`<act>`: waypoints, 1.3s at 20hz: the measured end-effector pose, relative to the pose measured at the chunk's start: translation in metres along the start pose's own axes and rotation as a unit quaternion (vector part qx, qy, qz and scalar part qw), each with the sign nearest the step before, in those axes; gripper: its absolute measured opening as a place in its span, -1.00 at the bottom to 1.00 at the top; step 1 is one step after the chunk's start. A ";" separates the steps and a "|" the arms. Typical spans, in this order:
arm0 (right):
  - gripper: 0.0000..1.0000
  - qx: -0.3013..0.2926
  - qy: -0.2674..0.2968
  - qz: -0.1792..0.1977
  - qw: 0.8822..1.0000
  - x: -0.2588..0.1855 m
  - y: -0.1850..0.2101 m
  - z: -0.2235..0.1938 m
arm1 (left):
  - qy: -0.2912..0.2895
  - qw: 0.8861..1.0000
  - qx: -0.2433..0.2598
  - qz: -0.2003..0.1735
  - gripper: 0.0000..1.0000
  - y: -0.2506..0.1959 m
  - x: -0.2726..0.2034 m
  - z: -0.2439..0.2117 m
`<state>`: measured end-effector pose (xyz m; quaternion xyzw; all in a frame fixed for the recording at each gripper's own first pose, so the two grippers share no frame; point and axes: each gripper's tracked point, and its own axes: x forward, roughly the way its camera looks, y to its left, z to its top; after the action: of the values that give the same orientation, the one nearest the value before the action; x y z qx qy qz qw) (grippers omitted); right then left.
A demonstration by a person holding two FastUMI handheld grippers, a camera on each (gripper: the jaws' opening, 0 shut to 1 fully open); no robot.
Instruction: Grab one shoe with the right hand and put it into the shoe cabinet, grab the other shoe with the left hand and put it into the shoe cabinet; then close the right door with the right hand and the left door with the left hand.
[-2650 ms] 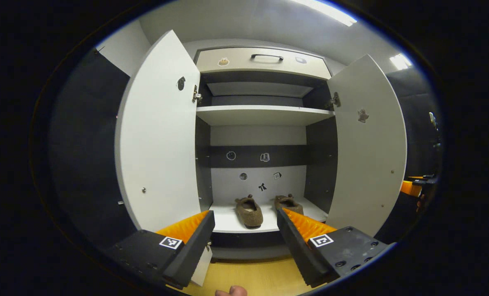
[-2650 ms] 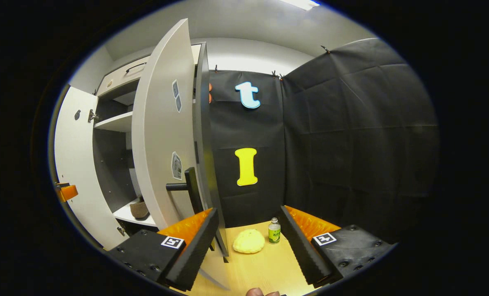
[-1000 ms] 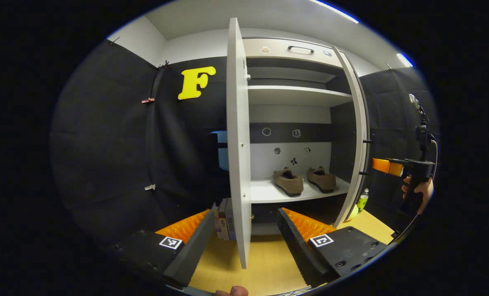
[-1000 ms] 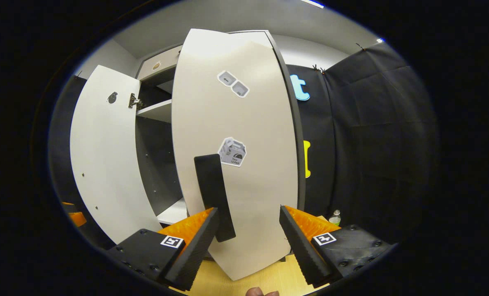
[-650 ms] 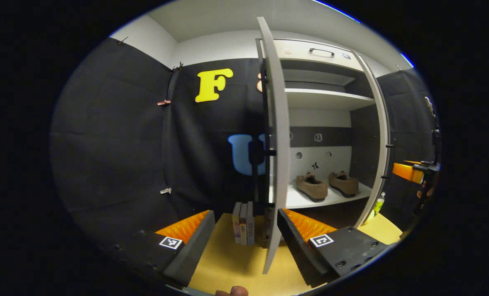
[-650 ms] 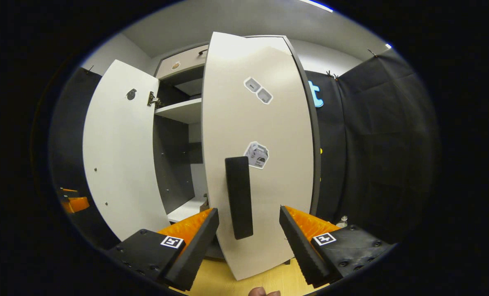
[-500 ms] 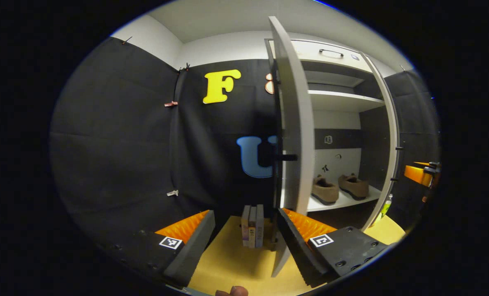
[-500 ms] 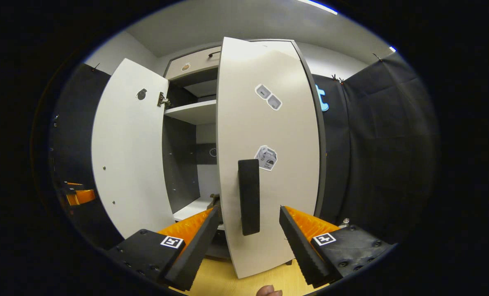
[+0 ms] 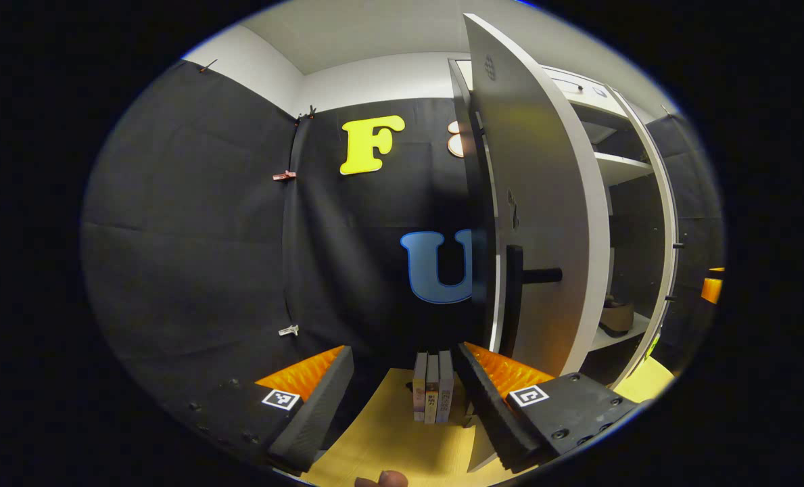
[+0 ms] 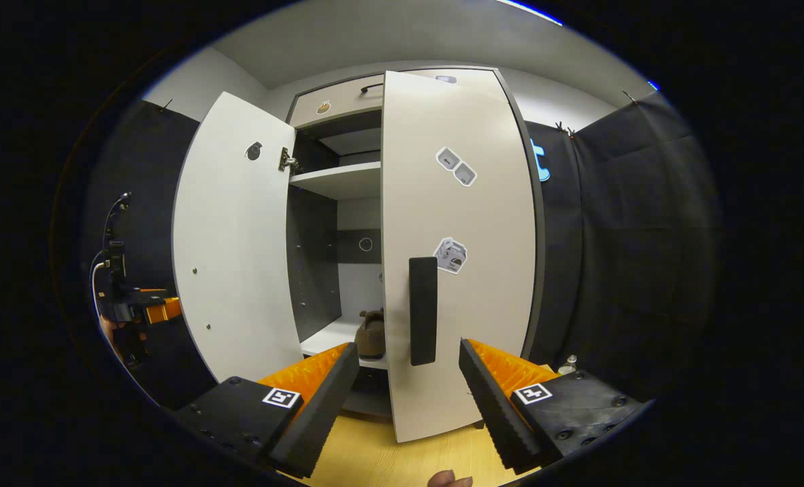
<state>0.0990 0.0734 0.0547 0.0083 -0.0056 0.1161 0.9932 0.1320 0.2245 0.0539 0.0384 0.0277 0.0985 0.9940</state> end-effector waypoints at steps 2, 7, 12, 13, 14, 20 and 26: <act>0.98 0.005 0.005 -0.002 1.000 0.000 0.000 -0.001 | 0.002 1.000 -0.003 -0.001 0.87 -0.002 0.002 0.000; 0.97 0.009 0.013 -0.001 1.000 0.001 0.003 -0.005 | -0.004 1.000 0.005 -0.009 0.84 -0.015 -0.007 0.004; 0.97 0.045 0.009 0.002 0.999 0.002 0.001 -0.003 | 0.005 1.000 0.000 -0.001 0.83 -0.028 -0.016 0.003; 0.97 0.049 0.009 0.002 0.999 0.001 -0.001 -0.002 | 0.006 1.000 -0.009 -0.006 0.83 -0.032 -0.018 0.002; 0.97 0.051 0.008 0.003 0.999 0.001 -0.002 -0.001 | 0.006 1.000 -0.018 -0.012 0.83 -0.038 -0.019 0.002; 0.97 0.033 0.003 -0.024 0.999 -0.005 -0.023 0.003 | 0.003 1.000 -0.013 -0.024 0.84 -0.068 -0.023 0.006; 0.97 0.037 -0.019 -0.024 0.999 -0.010 -0.033 0.014 | 0.009 0.999 -0.028 -0.034 0.84 -0.091 -0.024 0.006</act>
<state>0.0971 0.0389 0.0678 0.0471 -0.0196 0.0924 0.9944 0.1262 0.1306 0.0532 0.0088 0.0352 0.0660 0.9972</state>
